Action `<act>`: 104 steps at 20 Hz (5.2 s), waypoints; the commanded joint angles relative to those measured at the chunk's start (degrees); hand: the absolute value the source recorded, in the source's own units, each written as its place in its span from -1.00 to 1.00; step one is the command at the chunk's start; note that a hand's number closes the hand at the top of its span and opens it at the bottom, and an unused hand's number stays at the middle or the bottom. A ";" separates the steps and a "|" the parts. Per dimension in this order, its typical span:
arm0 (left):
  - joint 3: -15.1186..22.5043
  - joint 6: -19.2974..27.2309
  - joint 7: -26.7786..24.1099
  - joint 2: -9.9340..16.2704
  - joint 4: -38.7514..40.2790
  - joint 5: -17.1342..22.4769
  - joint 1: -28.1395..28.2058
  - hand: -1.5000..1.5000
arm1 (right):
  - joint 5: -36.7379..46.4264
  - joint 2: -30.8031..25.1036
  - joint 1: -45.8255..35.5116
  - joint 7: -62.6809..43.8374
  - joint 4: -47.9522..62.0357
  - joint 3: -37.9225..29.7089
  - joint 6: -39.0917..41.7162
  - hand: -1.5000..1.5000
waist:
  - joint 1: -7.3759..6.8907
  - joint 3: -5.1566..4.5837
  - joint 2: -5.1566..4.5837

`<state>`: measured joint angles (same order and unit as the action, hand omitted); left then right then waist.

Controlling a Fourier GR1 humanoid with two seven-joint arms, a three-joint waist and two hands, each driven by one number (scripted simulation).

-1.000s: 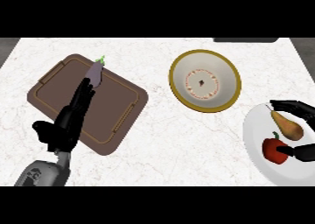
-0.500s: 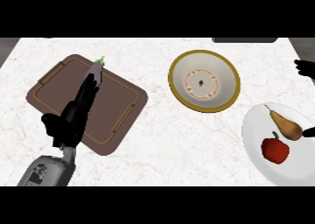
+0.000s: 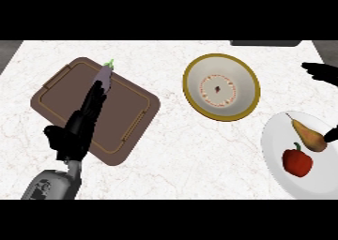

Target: Pick the pear from the plate and place it in the bowl

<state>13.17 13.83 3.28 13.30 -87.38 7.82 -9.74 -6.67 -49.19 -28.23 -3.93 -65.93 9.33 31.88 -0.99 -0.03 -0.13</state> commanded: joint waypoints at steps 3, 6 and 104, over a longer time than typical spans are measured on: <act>-1.61 -1.55 -4.28 -1.12 3.65 -0.17 1.12 0.00 | 6.40 2.06 -3.35 -2.13 6.76 3.57 5.60 -1.00 | 0.24 0.02 -0.11; -1.30 -1.46 -0.73 -1.36 1.05 -1.26 -0.51 0.00 | 11.92 4.16 -4.82 2.26 13.30 3.88 5.74 -1.00 | 0.17 0.06 -0.11; -9.83 -9.02 3.33 -7.99 -2.51 -9.14 1.05 0.00 | -4.50 25.82 12.55 -3.94 -60.39 -7.32 -3.52 1.00 | 0.91 -0.02 0.20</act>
<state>3.05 4.80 5.43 5.39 -88.95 -0.80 -7.97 -5.07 -23.96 -10.01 2.30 -125.15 5.51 29.94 0.70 -0.12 0.26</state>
